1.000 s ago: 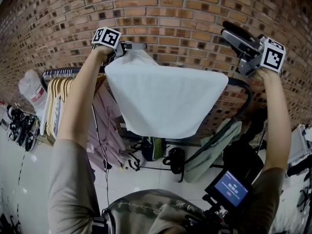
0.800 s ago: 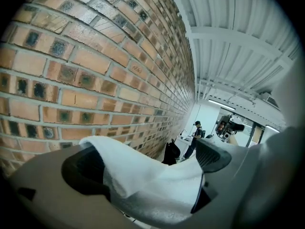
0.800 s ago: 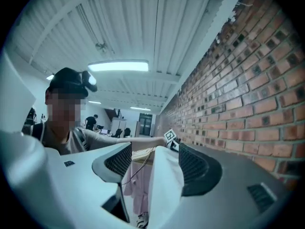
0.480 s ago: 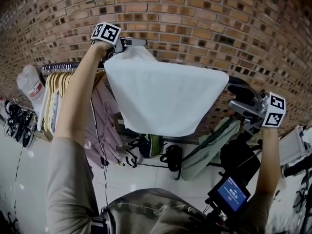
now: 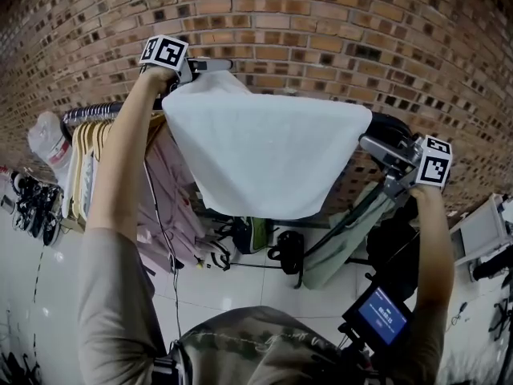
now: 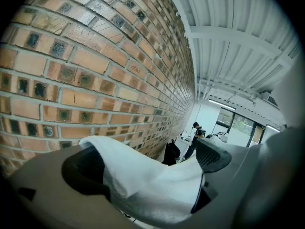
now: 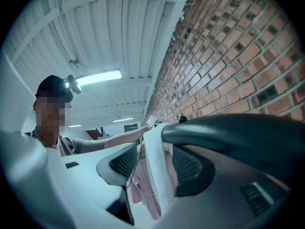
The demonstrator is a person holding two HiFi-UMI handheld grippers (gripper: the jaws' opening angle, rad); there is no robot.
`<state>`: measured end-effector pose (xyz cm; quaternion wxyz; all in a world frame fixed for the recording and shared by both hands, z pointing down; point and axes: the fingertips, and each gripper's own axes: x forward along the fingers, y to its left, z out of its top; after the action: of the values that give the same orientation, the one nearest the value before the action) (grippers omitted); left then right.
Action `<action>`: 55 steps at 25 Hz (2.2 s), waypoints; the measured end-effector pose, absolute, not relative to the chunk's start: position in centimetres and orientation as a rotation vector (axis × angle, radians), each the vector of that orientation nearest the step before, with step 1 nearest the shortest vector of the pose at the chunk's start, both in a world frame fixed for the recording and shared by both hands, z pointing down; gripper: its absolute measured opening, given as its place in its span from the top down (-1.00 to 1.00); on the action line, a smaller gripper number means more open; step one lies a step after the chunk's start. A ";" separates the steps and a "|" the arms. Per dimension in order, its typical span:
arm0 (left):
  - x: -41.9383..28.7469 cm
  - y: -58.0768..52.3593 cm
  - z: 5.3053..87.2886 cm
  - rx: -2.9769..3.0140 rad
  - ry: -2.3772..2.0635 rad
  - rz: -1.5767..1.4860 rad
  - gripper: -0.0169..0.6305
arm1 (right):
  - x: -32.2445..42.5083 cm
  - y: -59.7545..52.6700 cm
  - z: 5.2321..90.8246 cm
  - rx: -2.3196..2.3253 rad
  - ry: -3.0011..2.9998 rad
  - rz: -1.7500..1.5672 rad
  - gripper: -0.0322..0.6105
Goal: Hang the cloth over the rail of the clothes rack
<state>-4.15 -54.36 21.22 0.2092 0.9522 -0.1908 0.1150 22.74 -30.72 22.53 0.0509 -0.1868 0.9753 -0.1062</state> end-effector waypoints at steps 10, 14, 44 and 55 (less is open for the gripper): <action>-5.1 -54.9 21.7 2.629 -0.570 0.343 -0.91 | 23.7 -30.3 22.3 -0.503 2.935 -0.473 0.86; -6.2 -55.4 21.2 2.609 -0.580 0.288 -0.91 | 25.0 -29.9 22.6 -0.530 2.912 -0.484 0.86; -5.5 -54.7 18.7 2.677 -0.493 0.158 -0.91 | 25.7 -28.9 23.7 -0.499 2.951 -0.366 0.86; -5.3 -53.0 14.2 2.962 -0.614 0.061 -0.63 | 26.0 -28.5 24.9 -0.649 3.035 -0.238 0.51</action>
<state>-5.30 -53.05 14.19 0.0580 0.9774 -0.2025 0.0201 25.97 -28.51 24.88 0.0141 -0.2086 0.9749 -0.0765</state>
